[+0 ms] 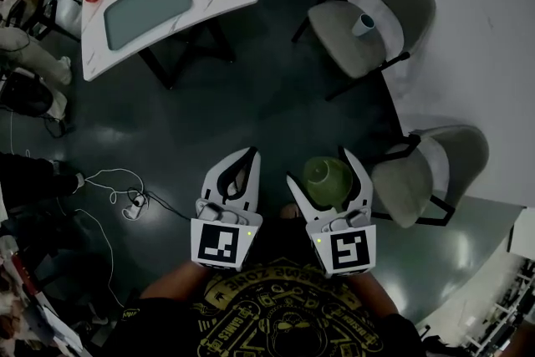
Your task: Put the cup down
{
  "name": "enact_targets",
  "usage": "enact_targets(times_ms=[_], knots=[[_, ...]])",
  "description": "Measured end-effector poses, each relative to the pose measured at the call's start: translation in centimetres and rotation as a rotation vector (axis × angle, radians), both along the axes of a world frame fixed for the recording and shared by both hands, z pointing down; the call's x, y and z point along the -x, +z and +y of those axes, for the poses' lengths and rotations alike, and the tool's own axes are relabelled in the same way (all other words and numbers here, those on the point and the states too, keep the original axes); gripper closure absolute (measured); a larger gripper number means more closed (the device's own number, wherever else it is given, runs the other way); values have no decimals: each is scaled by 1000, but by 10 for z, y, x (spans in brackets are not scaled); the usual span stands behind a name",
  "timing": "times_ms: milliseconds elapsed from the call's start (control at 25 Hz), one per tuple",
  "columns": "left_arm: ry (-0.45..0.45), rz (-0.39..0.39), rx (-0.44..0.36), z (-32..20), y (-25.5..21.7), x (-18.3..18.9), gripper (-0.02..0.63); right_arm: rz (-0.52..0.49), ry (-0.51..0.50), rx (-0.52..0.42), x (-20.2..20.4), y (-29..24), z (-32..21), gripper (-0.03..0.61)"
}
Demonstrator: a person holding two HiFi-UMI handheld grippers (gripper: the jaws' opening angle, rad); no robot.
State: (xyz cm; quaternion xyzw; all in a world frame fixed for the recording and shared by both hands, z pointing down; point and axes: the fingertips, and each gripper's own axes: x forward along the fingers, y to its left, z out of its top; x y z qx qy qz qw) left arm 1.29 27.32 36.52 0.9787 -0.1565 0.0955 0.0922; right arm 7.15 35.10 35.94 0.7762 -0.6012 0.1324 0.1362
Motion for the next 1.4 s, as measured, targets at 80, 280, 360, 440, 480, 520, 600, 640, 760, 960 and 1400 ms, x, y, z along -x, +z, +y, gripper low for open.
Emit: enact_targets(times_ms=[80,280,360,440,480,520,600,640,760,960,1400], knots=[[-3,7,0,-11,-2,5,604,5,-1,-5,4,-3,-11,178],[-12,34,-11,-38,-8,20,604,16,-6,-14,16,-8,-39,176],[-17,43,-14,-50,-11,26,604,17,-8,-17,21,-10,-51,177],[-24,47,-17,-61,-12,32,604,20,-15,-20,26,-11,-62,177],[-30,48,-17,-66,-12,36,604,21,-20,-21,29,-11,-67,176],[-38,48,-17,-70,-12,39,604,21,-26,-22,32,-12,-72,176],[-54,52,-23,-79,-13,46,604,22,-41,-27,38,-13,-81,176],[-62,56,-26,-83,-14,49,604,25,-49,-27,40,-14,-85,176],[-83,63,-31,-92,-18,57,604,49,-48,-6,40,-17,-96,177],[-142,69,-33,-109,-20,71,604,42,-116,-22,52,-19,-119,176],[-275,45,-47,-148,-23,77,604,38,-226,-13,42,-17,-171,177]])
